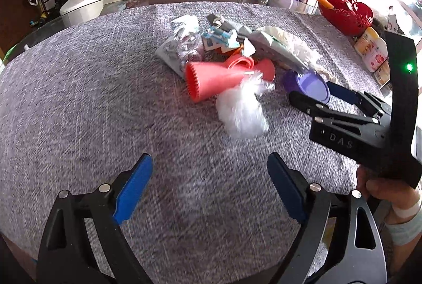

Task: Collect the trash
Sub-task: 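Grasp the purple lid with the right tool while the left tool grasps the clear plastic bag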

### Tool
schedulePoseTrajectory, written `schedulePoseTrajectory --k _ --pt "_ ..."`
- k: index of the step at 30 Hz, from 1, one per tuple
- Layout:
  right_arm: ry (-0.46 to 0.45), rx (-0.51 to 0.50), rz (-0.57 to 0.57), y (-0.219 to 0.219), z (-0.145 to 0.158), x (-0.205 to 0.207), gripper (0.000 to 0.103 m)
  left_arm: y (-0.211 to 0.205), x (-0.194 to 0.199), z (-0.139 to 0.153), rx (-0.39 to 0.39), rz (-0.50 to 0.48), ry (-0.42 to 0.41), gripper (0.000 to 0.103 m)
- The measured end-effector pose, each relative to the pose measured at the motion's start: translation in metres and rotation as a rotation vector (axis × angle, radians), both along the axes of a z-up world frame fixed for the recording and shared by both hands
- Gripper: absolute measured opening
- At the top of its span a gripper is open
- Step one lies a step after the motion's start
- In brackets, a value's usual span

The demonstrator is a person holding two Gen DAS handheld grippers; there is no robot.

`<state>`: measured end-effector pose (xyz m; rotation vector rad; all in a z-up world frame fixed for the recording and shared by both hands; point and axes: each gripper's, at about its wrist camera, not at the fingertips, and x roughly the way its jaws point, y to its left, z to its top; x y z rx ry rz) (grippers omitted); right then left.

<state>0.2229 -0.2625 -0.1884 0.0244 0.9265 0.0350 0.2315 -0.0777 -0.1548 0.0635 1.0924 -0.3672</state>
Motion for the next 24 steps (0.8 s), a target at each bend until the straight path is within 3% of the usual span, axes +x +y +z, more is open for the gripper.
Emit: schedulePoseTrajectory --k 8,12,15,19,24 --pt "0.01 0.081 0.011 -0.014 0.007 -0.001 0.07 -0.019 0.02 -0.003 -0.029 -0.017 0.001 0.066" --pt "0.026 0.173 0.009 -0.02 0.012 -0.003 0.069 -0.024 0.029 -0.005 -0.047 -0.022 0.005 0.047" --pt "0.031 0.187 0.015 -0.019 0.015 -0.008 0.069 -0.025 0.033 -0.005 -0.072 -0.033 0.012 0.024" --pt "0.026 0.186 0.016 -0.017 0.019 -0.02 0.069 -0.026 0.028 -0.001 -0.071 -0.048 0.005 0.014" --pt "0.017 0.173 0.011 -0.019 0.027 -0.042 0.069 -0.013 0.002 0.008 -0.077 -0.045 -0.007 0.011"
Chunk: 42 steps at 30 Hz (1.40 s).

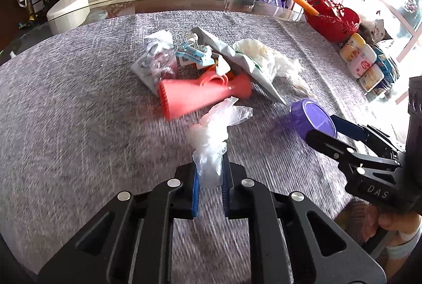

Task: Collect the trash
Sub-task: 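Grasp the purple lid with the right tool while the left tool grasps the clear plastic bag, then lower both tools over the bin and open them to drop lid and bag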

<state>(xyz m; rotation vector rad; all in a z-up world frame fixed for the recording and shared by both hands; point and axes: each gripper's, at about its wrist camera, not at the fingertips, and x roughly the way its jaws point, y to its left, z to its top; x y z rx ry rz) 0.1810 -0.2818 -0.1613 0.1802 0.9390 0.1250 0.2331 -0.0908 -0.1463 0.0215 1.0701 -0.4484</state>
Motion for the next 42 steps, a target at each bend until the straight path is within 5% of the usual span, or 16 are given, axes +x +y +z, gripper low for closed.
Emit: schedulePoseTrajectory --k 20,30,42 --pt "-0.052 0.041 0.051 0.034 0.031 -0.121 0.069 0.045 -0.152 0.042 -0.043 0.024 -0.079 0.011" --pt "0.006 0.043 0.067 0.046 0.002 -0.163 0.068 0.052 -0.205 0.0 -0.037 0.024 -0.01 0.011" --pt "0.182 0.078 0.089 0.059 -0.077 -0.176 0.068 0.048 -0.233 -0.071 0.001 0.008 0.124 0.011"
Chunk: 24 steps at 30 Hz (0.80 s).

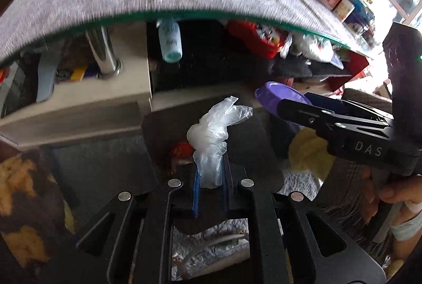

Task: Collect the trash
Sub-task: 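Lower both tools over the bin and open them to drop lid and bag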

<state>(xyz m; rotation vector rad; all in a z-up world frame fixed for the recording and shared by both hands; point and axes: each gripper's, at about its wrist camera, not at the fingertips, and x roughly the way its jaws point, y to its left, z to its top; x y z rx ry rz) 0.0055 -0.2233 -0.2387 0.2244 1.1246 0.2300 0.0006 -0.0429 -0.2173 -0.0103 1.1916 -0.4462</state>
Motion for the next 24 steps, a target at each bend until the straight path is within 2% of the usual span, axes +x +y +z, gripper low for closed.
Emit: schedulePoseTrajectory --k 5,13,14,16,18,20,24 --pt "0.059 0.006 0.004 0.003 -0.021 -0.002 0.068 0.004 -0.001 -0.021 0.005 0.005 0.054 0.011" --pt "0.076 0.011 0.023 0.012 -0.028 0.002 0.068 0.001 -0.001 -0.04 0.014 -0.015 0.101 0.015" --pt "0.079 0.018 0.018 0.012 -0.029 0.003 0.069 0.0 -0.001 -0.041 0.016 -0.017 0.104 0.018" --pt "0.081 0.018 0.009 0.011 -0.03 0.005 0.07 0.0 0.0 -0.043 0.018 -0.016 0.105 0.034" --pt "0.084 0.013 0.002 0.01 -0.032 0.006 0.073 0.002 0.002 -0.044 0.021 -0.006 0.106 0.042" --pt "0.082 0.009 -0.02 0.006 -0.032 0.007 0.08 0.005 0.003 -0.045 0.021 0.003 0.112 0.043" --pt "0.075 0.006 -0.065 -0.004 -0.031 0.01 0.085 0.012 0.007 -0.044 0.029 0.033 0.107 0.056"
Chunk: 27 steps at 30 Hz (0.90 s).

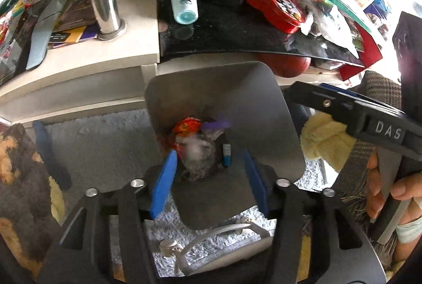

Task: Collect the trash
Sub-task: 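Lower both tools over the bin and open them to drop lid and bag, then raise both open tools back over the table toward the remaining trash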

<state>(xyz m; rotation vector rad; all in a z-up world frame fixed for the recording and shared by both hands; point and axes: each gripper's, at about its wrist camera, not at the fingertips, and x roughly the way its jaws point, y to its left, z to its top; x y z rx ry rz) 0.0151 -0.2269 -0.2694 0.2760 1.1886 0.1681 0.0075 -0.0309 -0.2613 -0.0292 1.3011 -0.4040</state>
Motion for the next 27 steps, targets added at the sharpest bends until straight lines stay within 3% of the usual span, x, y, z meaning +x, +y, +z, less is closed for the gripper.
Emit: schedulePoseTrajectory --k 3,9,20,27 --pt "-0.012 -0.017 -0.021 -0.005 0.004 0.001 0.093 0.005 0.003 0.005 0.01 0.022 -0.015 0.075" --pt "-0.049 -0.062 -0.029 -0.01 0.021 0.003 0.095 0.01 0.009 0.027 0.014 0.051 -0.048 0.095" --pt "-0.214 -0.051 -0.041 -0.027 0.113 0.034 0.098 0.009 0.036 0.108 0.027 0.083 -0.212 0.095" --pt "-0.275 -0.075 -0.052 -0.038 0.15 0.063 0.099 0.006 0.066 0.155 0.018 0.106 -0.296 0.095"
